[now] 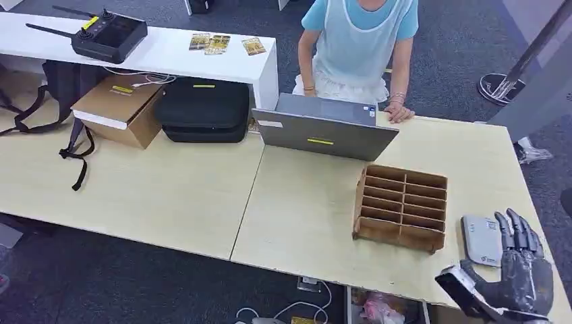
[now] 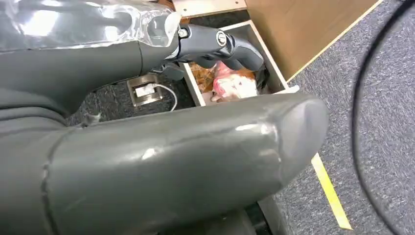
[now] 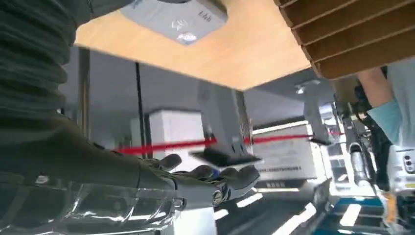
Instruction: Pass the card to the sensor for recognition and then transmit it.
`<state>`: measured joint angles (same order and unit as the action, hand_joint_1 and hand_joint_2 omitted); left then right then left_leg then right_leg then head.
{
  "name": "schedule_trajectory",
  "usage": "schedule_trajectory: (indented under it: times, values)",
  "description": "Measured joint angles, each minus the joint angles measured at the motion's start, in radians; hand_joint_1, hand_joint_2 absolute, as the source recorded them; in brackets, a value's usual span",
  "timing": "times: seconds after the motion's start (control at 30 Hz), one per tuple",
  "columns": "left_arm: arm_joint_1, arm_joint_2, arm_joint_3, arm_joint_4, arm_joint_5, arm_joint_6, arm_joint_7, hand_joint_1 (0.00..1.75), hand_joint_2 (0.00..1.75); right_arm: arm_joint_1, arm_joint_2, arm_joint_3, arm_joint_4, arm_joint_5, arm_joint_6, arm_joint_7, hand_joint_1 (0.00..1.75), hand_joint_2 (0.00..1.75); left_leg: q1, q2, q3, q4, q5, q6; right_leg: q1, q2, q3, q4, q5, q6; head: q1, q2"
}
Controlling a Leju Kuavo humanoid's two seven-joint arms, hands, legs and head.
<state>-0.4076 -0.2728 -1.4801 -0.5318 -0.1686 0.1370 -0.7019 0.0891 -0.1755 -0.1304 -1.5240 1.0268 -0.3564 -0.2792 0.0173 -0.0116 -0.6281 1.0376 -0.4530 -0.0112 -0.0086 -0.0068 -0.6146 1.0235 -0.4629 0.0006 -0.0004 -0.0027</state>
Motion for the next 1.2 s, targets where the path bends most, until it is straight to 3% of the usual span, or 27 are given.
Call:
schedule_trajectory:
  times: [0.2,0.57,1.2]
  values:
    - [0.0,0.0,0.0,0.0,0.002,0.0,0.0,0.0,0.0,-0.027,0.015,0.111,0.027,0.222,-0.028,0.089,0.0,1.75,0.0,0.0,0.0,0.0,0.0,0.0,0.0,0.0,0.0,0.0,0.0,0.0,0.0,0.0]
    - [-0.001,-0.003,0.0,0.0,0.017,-0.002,0.0,0.0,0.0,-0.138,0.055,0.259,0.109,0.292,0.04,0.182,0.0,1.75,0.0,0.0,0.0,0.0,0.0,-0.001,0.0,0.0,0.0,0.0,0.0,0.0,0.0,0.0]
    - [-0.001,-0.005,0.0,0.0,0.024,-0.002,0.0,0.0,0.0,-0.187,0.066,0.291,0.153,0.328,0.079,0.28,0.0,1.75,0.0,0.0,0.0,0.0,0.0,0.0,0.0,0.0,0.0,0.0,0.0,0.0,0.0,0.0]
